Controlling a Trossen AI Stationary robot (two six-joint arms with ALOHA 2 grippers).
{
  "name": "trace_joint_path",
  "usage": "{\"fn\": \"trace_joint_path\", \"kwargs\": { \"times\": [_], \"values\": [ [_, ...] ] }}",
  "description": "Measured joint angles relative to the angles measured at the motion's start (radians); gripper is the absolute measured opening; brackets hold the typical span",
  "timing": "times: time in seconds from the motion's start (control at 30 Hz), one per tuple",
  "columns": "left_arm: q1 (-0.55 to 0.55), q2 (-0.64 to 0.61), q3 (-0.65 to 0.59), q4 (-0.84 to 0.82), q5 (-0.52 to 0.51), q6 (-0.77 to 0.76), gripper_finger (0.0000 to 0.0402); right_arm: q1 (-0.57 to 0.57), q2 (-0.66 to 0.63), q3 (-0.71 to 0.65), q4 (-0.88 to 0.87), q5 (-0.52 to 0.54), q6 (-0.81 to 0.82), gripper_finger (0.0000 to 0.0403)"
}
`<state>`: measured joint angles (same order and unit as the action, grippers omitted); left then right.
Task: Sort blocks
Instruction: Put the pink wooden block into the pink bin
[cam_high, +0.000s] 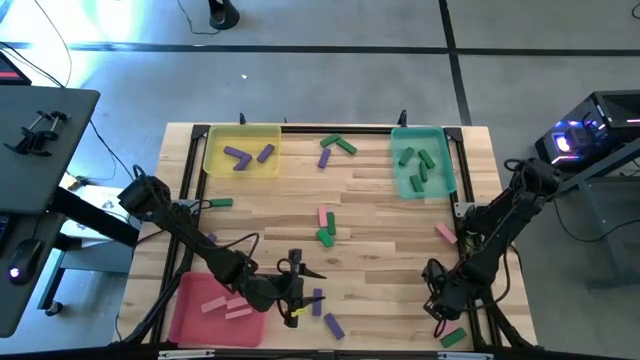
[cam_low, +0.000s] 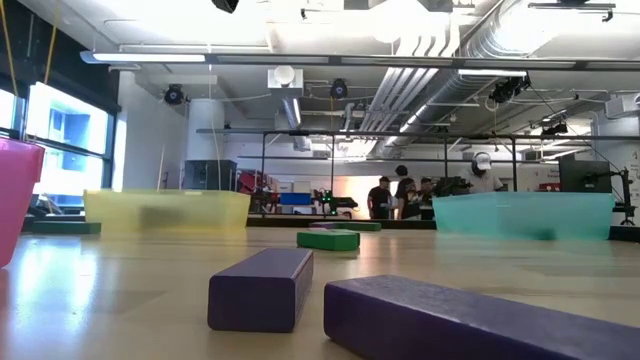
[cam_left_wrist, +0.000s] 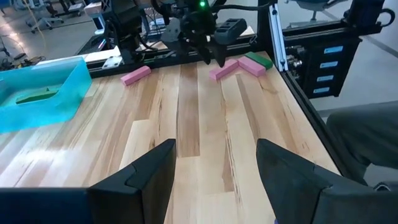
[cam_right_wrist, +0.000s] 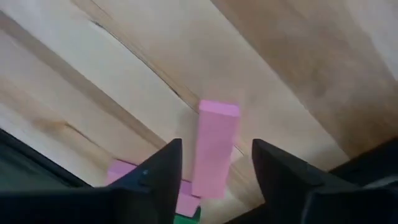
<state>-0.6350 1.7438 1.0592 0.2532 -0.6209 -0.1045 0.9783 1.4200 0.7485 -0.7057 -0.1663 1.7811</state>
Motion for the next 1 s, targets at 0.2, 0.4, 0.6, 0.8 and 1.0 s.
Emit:
{"fn": "trace_joint_path", "kwargs": {
  "times": [0.2,0.4,0.6,0.8,1.0],
  "values": [
    [0.002,0.022,0.0,0.011,0.002,-0.007,0.0213,0.0,0.0,-0.051,0.077,-0.014,0.028,0.02],
    [0.008,0.044,0.0,0.011,0.002,-0.016,0.0213,0.0,0.0,-0.097,0.153,-0.009,0.045,0.0193],
    [0.009,0.044,0.0,0.017,0.0,-0.017,0.0213,0.0,-0.003,-0.141,0.218,0.009,0.056,0.0193],
    [0.009,0.044,0.0,0.022,0.0,-0.016,0.0213,-0.001,-0.003,-0.16,0.206,0.043,0.092,0.0148],
    [0.013,0.044,0.0,0.022,0.0,-0.015,0.0213,0.001,-0.003,-0.161,0.213,0.158,0.081,0.0054]
  ]
}}
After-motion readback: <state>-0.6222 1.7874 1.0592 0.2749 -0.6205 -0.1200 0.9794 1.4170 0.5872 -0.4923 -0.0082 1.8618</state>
